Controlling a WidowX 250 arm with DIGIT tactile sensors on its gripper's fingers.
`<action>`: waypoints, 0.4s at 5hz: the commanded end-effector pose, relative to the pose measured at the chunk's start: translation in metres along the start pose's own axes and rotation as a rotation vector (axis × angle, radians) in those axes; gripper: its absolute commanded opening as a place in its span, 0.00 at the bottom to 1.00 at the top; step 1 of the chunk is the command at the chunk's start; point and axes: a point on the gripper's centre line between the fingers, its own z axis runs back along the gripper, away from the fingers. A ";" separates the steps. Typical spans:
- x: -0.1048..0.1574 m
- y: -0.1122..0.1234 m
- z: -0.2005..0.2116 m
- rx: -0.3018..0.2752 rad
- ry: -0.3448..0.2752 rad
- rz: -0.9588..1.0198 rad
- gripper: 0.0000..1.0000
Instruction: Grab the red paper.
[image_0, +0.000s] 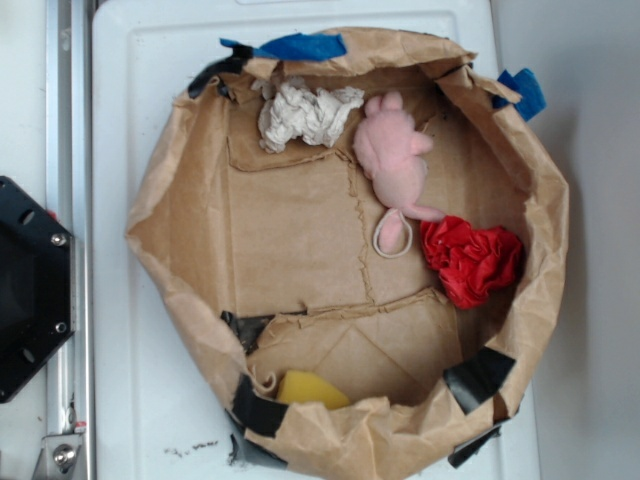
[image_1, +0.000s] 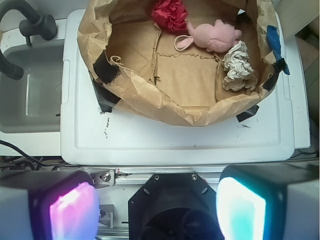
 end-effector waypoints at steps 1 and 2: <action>0.000 0.000 0.000 0.000 0.000 0.000 1.00; -0.016 0.013 0.000 -0.036 -0.047 0.006 1.00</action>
